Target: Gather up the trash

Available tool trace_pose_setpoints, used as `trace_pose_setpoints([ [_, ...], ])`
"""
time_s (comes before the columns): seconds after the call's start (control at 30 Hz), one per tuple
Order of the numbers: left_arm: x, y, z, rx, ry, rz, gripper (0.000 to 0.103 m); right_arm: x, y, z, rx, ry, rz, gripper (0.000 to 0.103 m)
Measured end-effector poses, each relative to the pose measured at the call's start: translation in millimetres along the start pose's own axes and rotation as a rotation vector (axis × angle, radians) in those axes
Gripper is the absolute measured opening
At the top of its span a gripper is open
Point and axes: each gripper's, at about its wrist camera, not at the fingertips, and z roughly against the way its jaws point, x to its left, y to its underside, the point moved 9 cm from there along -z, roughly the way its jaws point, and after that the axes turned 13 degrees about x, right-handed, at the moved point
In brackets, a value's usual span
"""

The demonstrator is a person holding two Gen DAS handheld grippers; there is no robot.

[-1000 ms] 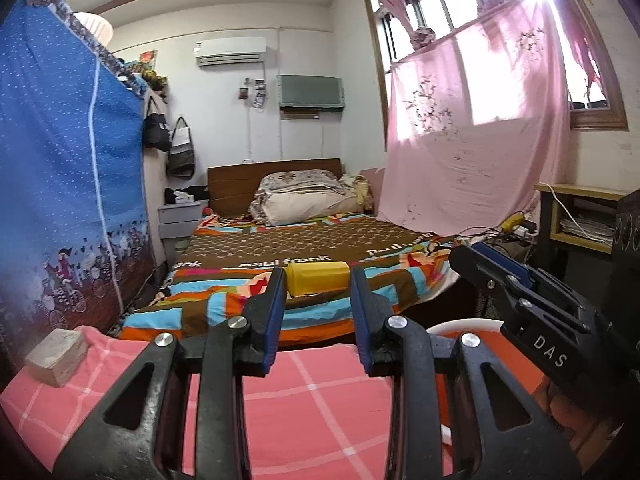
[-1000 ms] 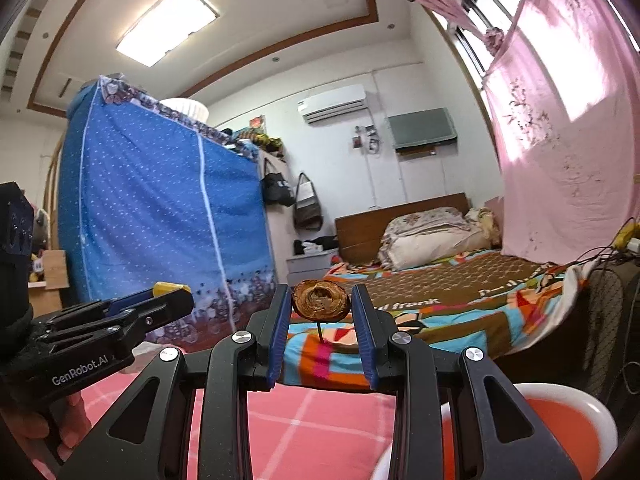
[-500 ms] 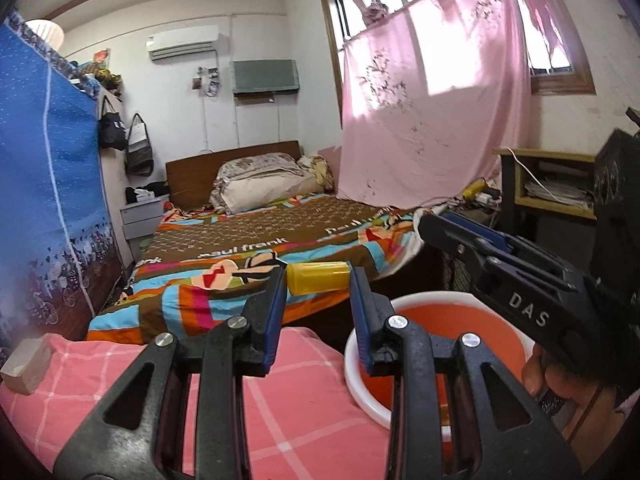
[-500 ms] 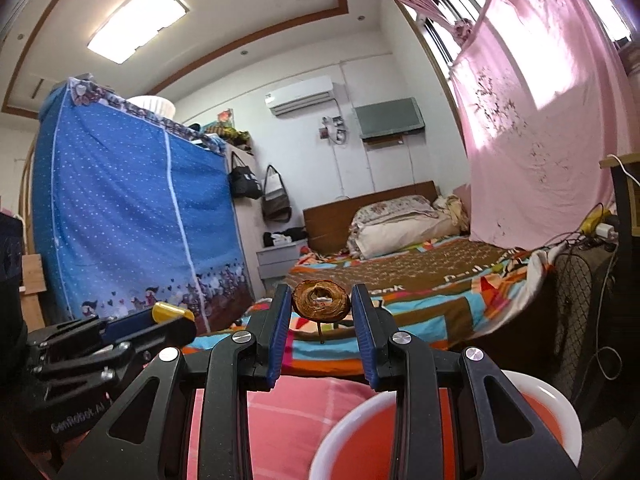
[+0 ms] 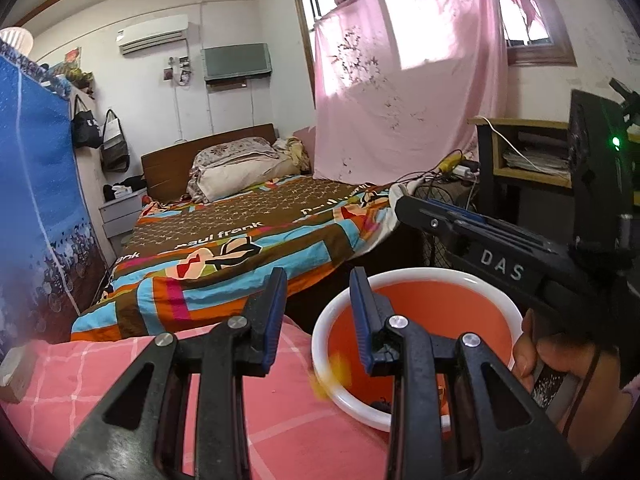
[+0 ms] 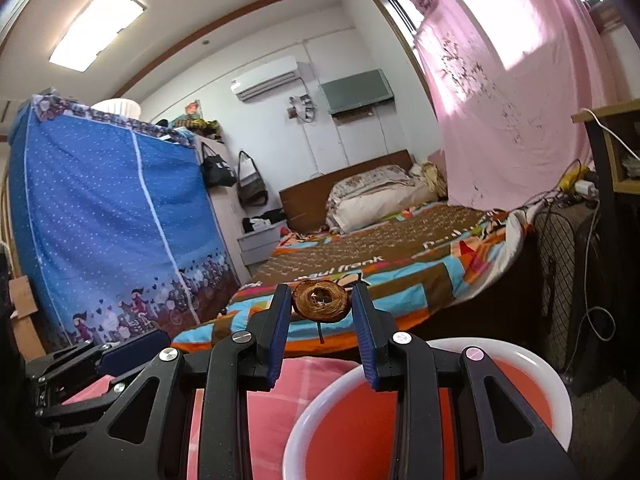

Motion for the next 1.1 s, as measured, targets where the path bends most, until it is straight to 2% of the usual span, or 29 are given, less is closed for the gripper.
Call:
trace_pose_setpoints([
  [0.27, -4.3, 0.7, -9.4, 0.033, 0.027, 0.009, 0.037, -13.4, 2.4, -3.6, 0.035, 0.022, -0.051, 0.03],
  [0.5, 4.4, 0.3, -13.9, 0.049, 0.039, 0.056, 0.043, -21.6, 3.8, -4.4, 0.048, 0.029, -0.09, 0.043],
  [0.77, 20.2, -0.3, -14.4, 0.042, 0.015, 0.122, 0.062, -26.6, 3.6, -5.9, 0.052, 0.041, -0.112, 0.049],
  [0.93, 37.2, 4.6, -13.0, 0.029, -0.021, 0.17, 0.075, -27.0, 5.1, -9.6, 0.053, 0.041, -0.133, 0.068],
  [1.1, 50.9, 8.4, -10.9, 0.018, -0.053, 0.207, 0.086, -20.8, 4.5, -11.7, 0.046, 0.048, -0.119, 0.072],
])
